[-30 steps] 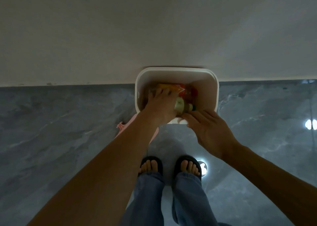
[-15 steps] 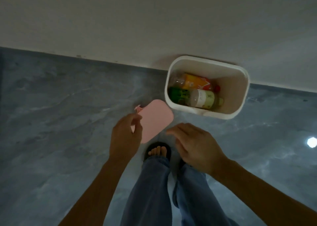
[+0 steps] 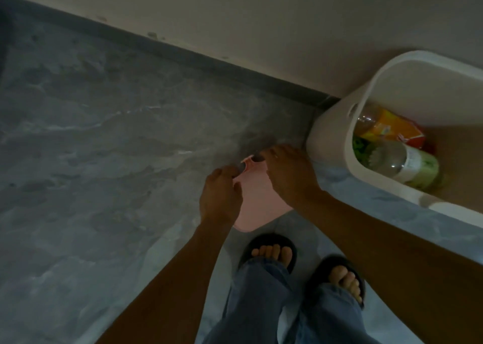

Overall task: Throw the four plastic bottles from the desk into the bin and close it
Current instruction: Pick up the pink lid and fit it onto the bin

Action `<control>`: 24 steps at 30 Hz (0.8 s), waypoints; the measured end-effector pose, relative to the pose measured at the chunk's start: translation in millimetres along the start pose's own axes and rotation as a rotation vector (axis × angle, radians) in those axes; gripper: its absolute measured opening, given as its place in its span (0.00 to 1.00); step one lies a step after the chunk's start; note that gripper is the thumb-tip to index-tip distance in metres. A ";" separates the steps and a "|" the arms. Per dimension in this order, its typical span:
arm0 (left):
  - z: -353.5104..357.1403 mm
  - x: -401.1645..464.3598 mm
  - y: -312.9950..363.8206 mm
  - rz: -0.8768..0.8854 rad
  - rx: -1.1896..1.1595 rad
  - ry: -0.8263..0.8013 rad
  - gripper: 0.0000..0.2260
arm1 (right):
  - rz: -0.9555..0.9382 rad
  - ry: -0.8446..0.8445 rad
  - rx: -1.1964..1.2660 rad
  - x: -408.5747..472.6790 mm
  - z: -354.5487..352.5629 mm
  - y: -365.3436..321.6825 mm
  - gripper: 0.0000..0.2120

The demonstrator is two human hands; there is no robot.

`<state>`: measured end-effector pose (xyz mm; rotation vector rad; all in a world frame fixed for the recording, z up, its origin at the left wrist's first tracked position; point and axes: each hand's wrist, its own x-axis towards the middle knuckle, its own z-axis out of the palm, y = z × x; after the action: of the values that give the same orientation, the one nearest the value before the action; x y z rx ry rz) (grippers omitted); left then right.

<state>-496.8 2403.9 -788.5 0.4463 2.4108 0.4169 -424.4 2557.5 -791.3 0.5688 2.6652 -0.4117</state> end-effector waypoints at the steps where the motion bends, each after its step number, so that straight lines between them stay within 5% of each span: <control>1: 2.4 1.4 -0.2 0.001 0.018 0.011 0.17 | -0.007 0.003 -0.041 1.8 1.8 -0.3 0.17; 6: -4.2 -6.7 -3.9 0.058 0.031 0.021 0.19 | -0.029 -0.031 -0.061 -3.6 -7.3 -1.9 0.11; 13: -89.7 -65.1 13.1 0.194 0.072 -0.050 0.15 | -0.104 -0.092 0.162 -80.6 -74.1 -18.6 0.22; 18: -166.1 -109.2 74.8 0.342 0.160 -0.112 0.15 | 0.017 -0.025 0.351 -136.5 -155.5 -21.6 0.11; 24: -218.9 -142.5 168.7 0.558 0.180 -0.167 0.17 | 0.204 0.073 0.601 -200.6 -254.4 5.3 0.14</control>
<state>-497.7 2455.5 -481.9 1.1963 2.1421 0.3782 -330.1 2586.8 -482.7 1.0309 2.4918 -1.1607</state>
